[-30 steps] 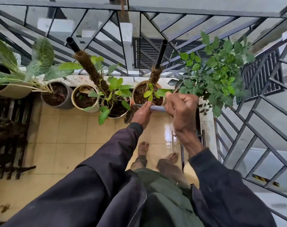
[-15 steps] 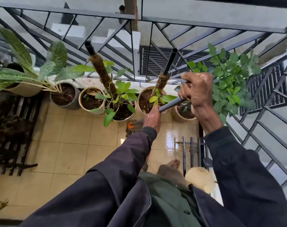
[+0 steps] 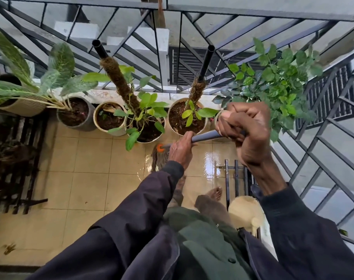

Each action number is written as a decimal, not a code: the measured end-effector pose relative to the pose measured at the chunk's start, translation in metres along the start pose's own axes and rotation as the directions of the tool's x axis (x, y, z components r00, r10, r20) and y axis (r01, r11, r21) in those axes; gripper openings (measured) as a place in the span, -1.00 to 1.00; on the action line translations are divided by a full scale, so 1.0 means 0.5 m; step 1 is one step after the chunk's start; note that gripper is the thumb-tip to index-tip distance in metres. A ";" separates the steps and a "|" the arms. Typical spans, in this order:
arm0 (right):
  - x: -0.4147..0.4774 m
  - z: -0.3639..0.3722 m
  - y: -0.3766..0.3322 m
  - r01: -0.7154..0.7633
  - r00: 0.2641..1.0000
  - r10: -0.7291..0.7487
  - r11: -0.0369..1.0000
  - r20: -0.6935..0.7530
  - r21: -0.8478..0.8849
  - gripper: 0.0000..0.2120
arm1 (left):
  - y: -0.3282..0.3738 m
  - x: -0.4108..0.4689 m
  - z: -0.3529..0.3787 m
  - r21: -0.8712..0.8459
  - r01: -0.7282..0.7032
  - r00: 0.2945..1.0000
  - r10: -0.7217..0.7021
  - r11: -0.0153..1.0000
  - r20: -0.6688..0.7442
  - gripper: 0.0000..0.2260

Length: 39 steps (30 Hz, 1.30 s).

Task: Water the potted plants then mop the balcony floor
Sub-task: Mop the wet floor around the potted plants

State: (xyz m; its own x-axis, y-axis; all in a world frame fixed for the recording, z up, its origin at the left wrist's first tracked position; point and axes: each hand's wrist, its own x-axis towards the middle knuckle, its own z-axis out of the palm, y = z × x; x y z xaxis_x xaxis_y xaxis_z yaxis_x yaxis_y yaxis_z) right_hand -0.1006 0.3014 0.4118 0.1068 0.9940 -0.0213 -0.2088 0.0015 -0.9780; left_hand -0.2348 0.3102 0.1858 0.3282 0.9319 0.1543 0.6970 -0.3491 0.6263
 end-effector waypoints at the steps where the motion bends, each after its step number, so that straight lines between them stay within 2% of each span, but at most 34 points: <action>1: 0.003 0.010 -0.001 0.028 1.000 -0.028 1.000 0.006 -0.013 -0.66 | 0.004 0.019 -0.011 -0.008 -0.003 1.000 0.003 1.000 -0.001 -0.85; 2: 0.007 0.020 0.002 0.052 0.999 -0.052 0.998 0.000 -0.021 -0.65 | -0.001 0.035 -0.007 -0.008 -0.029 0.999 0.029 1.000 -0.017 -0.82; 4: 0.010 0.035 0.019 0.093 0.995 -0.095 0.994 -0.042 -0.052 -0.64 | -0.019 0.065 0.003 -0.049 -0.016 0.999 0.018 0.999 0.030 -0.93; 6: 0.009 0.043 0.047 0.105 0.990 -0.118 0.983 -0.080 -0.148 -0.66 | -0.038 0.084 0.010 -0.129 0.119 0.984 -0.100 0.985 0.145 -0.80; 8: 0.005 0.041 0.078 0.075 0.988 -0.106 0.965 -0.111 -0.250 -0.63 | -0.057 0.097 0.009 -0.178 0.254 0.936 -0.195 0.951 0.294 -0.80; 10: 0.010 0.036 0.094 0.036 0.985 -0.087 0.947 -0.146 -0.319 -0.58 | -0.071 0.106 0.010 -0.173 0.292 0.903 -0.211 0.941 0.375 -0.85; 16: 0.034 0.027 0.084 0.072 0.971 -0.162 0.899 -0.175 -0.431 -0.58 | -0.030 0.100 0.017 -0.198 0.345 0.912 -0.278 0.917 0.301 -0.89; 22: 0.006 -0.035 0.070 0.045 0.956 -0.144 0.932 -0.255 -0.360 -0.59 | 0.023 0.079 0.028 -0.121 0.308 0.902 -0.249 0.944 0.352 -0.92; 26: -0.020 -0.081 0.063 0.003 0.945 -0.087 0.966 -0.315 -0.258 -0.51 | 0.057 0.048 0.040 -0.053 0.255 0.890 -0.213 0.966 0.403 -0.89; 30: -0.066 -0.112 0.082 -0.061 0.926 -0.014 0.981 -0.378 -0.185 -0.54 | 0.054 -0.005 0.053 0.046 0.217 0.862 -0.213 0.975 0.461 -0.87; 35: -0.142 -0.091 0.142 -0.144 0.925 0.109 0.987 -0.364 -0.071 -0.52 | 0.003 -0.091 0.041 0.198 0.271 0.770 -0.335 0.942 0.543 -0.88; 37: -0.169 -0.074 0.161 -0.173 0.932 0.148 0.984 -0.331 -0.045 -0.51 | -0.016 -0.130 0.027 0.223 0.304 0.757 -0.377 0.926 0.534 -0.89; 39: -0.198 -0.063 0.180 -0.185 0.937 0.169 0.982 -0.305 -0.025 -0.52 | -0.023 -0.163 0.008 0.239 0.278 0.754 -0.366 0.930 0.545 -0.89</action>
State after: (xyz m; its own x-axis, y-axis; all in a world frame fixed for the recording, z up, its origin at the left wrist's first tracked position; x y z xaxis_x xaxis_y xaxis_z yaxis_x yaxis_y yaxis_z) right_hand -0.0996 0.1995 0.3193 0.3613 0.8987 -0.2487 -0.2010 -0.1854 -0.9619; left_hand -0.2672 0.2381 0.1629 0.3404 0.7772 -0.5293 0.8923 -0.0894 0.4425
